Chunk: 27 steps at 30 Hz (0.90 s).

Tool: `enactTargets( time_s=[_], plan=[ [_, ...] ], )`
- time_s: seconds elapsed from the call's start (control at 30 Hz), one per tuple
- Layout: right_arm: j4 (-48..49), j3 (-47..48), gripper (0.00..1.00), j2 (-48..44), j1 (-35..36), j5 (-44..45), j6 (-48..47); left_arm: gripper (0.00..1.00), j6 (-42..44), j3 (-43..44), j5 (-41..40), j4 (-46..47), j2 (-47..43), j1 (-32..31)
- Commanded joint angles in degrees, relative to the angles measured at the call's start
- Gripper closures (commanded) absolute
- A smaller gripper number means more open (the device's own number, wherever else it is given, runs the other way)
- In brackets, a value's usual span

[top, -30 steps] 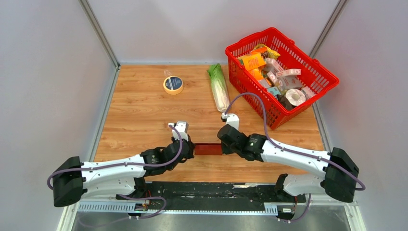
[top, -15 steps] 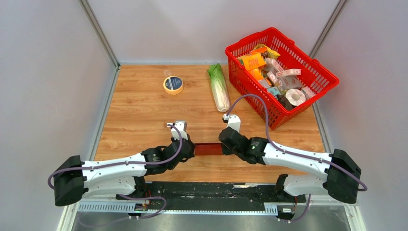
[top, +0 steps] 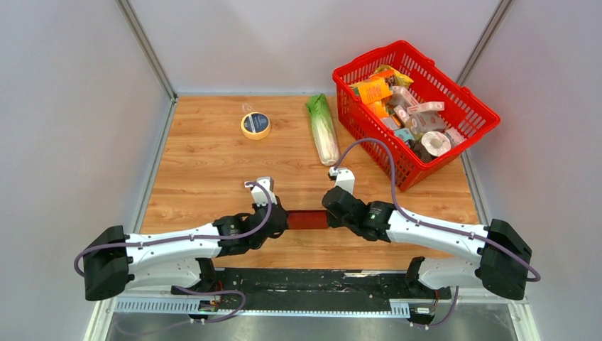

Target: Fold the paper box

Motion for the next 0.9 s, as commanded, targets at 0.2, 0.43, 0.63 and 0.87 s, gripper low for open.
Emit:
enactTargets(
  time_s=[0.2, 0.43, 0.63, 0.87],
  plan=[
    [-2.7, -0.4, 1.00, 1.8, 0.0, -1.4, 0.7, 1.00, -4.6, 4.6, 0.1, -10.3, 5.3, -0.6],
    [-2.5, -1.3, 1.00, 1.4, -0.3, -1.6, 0.4, 1.00, -2.7, -5.9, 0.7, -2.1, 0.9, -1.1],
    [-1.9, -2.1, 1.00, 1.1, -0.8, -1.8, -0.3, 1.00, 0.0, -9.0, 1.1, -0.4, -0.8, -1.5],
    [4.2, -5.3, 1.00, 1.2, -0.8, -4.9, -6.7, 1.00, -0.4, -4.3, -1.4, -4.2, 5.3, -4.5]
  ],
)
